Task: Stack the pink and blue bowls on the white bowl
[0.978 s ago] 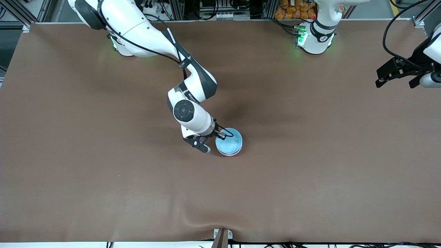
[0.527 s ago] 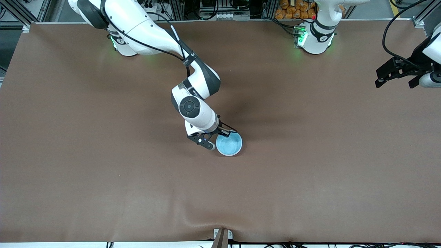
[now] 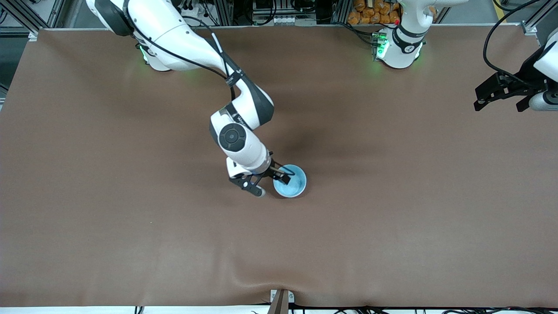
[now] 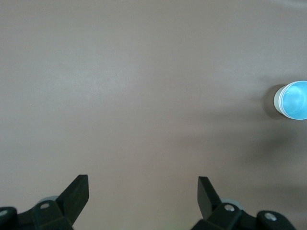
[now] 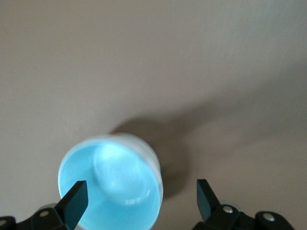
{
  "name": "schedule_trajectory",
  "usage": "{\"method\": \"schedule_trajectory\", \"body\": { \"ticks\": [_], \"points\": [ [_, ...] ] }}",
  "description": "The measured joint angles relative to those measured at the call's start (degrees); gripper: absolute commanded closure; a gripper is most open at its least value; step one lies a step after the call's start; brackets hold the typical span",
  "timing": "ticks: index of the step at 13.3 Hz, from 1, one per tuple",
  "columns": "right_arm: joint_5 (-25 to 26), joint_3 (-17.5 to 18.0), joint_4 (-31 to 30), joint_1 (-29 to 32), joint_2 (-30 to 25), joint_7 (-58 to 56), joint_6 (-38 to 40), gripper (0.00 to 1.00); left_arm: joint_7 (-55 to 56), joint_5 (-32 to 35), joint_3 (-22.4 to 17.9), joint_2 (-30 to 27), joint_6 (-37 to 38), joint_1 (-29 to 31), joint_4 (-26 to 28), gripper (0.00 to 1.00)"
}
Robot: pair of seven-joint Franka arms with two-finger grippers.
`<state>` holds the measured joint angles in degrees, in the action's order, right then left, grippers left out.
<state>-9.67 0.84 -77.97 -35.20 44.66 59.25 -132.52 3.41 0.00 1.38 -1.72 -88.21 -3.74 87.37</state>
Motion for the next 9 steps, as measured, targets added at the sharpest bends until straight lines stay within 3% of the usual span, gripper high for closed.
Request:
{"method": "schedule_trajectory", "body": {
  "ticks": [6, 9],
  "points": [
    [1.8, -1.3, -0.1, 8.2, -5.7, -15.0, 8.8, 0.00, 0.0, -0.3, 0.0, 0.0, 0.0, 0.0, 0.0, 0.00],
    [1.9, -1.5, -3.0, 14.5, -10.8, -27.7, 14.3, 0.00, 0.0, -0.4, 0.0, 0.0, 0.0, 0.0, 0.0, 0.00]
  ]
}}
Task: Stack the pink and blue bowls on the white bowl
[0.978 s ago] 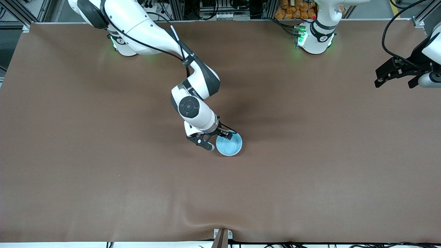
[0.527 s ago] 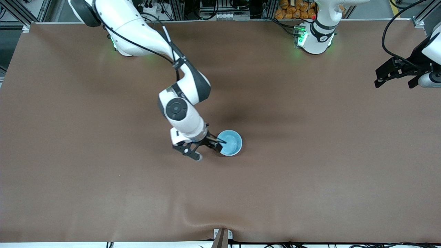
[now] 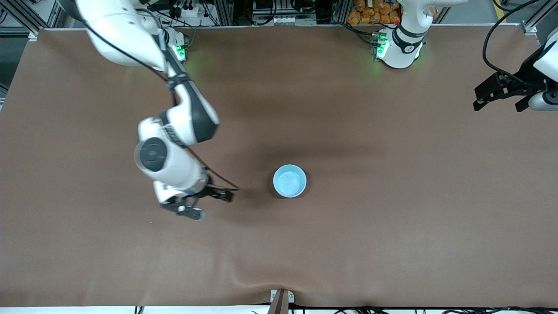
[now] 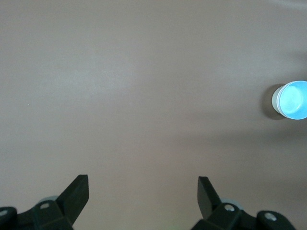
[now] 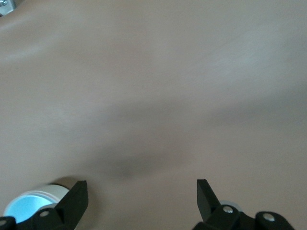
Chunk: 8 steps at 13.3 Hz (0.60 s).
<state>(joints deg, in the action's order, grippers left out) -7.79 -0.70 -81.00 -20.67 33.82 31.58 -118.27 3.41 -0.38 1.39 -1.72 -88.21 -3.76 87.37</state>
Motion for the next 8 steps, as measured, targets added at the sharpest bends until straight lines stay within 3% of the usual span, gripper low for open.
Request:
{"method": "schedule_trajectory", "body": {
  "ticks": [8],
  "points": [
    [0.0, -0.2, -13.1, 16.8, -24.1, -28.4, 16.1, 0.00, 0.0, 0.0, 0.1, 0.1, 0.0, -0.1, 0.0, 0.00]
  ]
}}
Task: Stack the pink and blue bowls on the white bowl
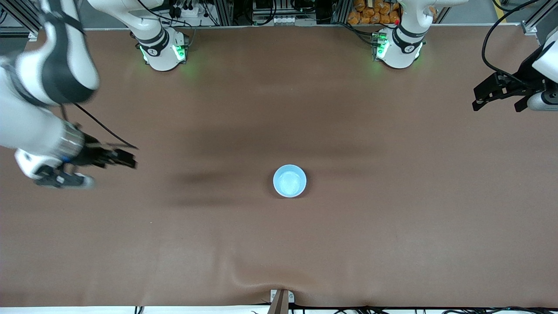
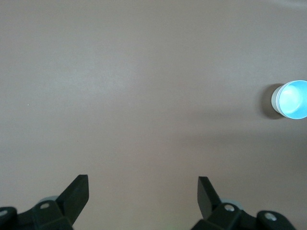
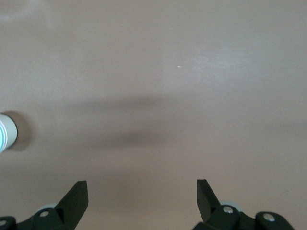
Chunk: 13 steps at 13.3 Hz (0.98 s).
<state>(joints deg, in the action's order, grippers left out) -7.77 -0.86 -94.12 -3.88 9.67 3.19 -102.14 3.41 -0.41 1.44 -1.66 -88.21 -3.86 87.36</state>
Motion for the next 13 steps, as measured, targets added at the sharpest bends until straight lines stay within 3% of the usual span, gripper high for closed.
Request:
{"method": "schedule_trajectory", "body": {
  "ticks": [3, 6, 13],
  "points": [
    [0.6, 0.0, -0.6, 3.1, -5.6, -4.7, 4.9, 0.00, 0.0, 0.0, 0.0, 0.0, 0.0, 0.0, 0.0, 0.00],
    [4.4, 0.1, -1.0, 3.6, -9.8, -5.4, 8.9, 0.00, 0.0, 0.0, 0.0, 0.1, 0.0, 0.0, 0.0, 0.00],
    [5.4, 0.3, -1.0, 3.6, -11.1, -5.4, 10.6, 0.00, 0.0, 0.0, 0.1, 0.2, 0.0, 0.0, 0.0, 0.00]
  ]
}}
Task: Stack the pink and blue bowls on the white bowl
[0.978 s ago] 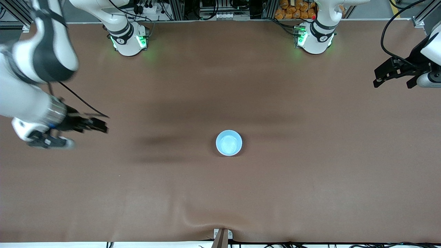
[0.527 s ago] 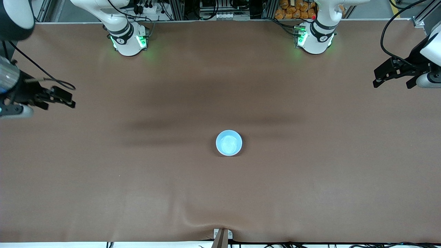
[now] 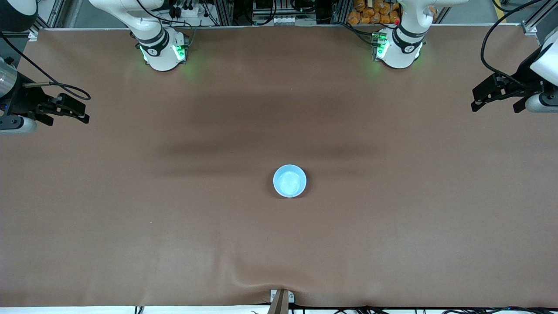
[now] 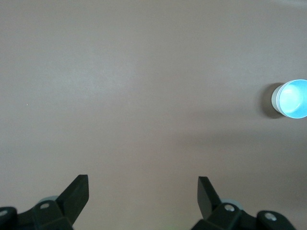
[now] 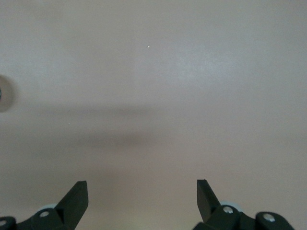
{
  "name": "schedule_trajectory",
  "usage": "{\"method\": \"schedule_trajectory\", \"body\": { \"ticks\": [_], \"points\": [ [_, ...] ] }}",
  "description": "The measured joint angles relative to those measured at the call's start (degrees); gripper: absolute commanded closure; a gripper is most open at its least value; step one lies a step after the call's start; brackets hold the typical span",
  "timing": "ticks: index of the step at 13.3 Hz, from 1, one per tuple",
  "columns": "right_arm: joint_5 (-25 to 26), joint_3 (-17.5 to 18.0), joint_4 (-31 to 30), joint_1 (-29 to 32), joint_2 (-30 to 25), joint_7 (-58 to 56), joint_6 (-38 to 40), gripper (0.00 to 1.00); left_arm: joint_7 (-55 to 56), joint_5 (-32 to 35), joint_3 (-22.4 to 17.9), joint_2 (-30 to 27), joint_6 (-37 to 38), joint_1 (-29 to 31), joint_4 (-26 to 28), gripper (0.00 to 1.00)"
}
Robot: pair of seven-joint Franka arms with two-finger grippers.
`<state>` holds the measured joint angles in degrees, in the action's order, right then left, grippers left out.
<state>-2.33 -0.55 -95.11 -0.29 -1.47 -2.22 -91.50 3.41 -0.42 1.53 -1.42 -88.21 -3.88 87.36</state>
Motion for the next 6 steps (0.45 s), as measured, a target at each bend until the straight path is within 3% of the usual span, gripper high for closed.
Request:
{"method": "schedule_trajectory", "body": {
  "ticks": [6],
  "points": [
    [1.0, -0.1, 0.1, 0.4, 0.0, 0.0, 0.0, 0.00, 0.0, 0.0, 0.0, 0.0, 0.0, 0.0, 0.0, 0.00]
  ]
}}
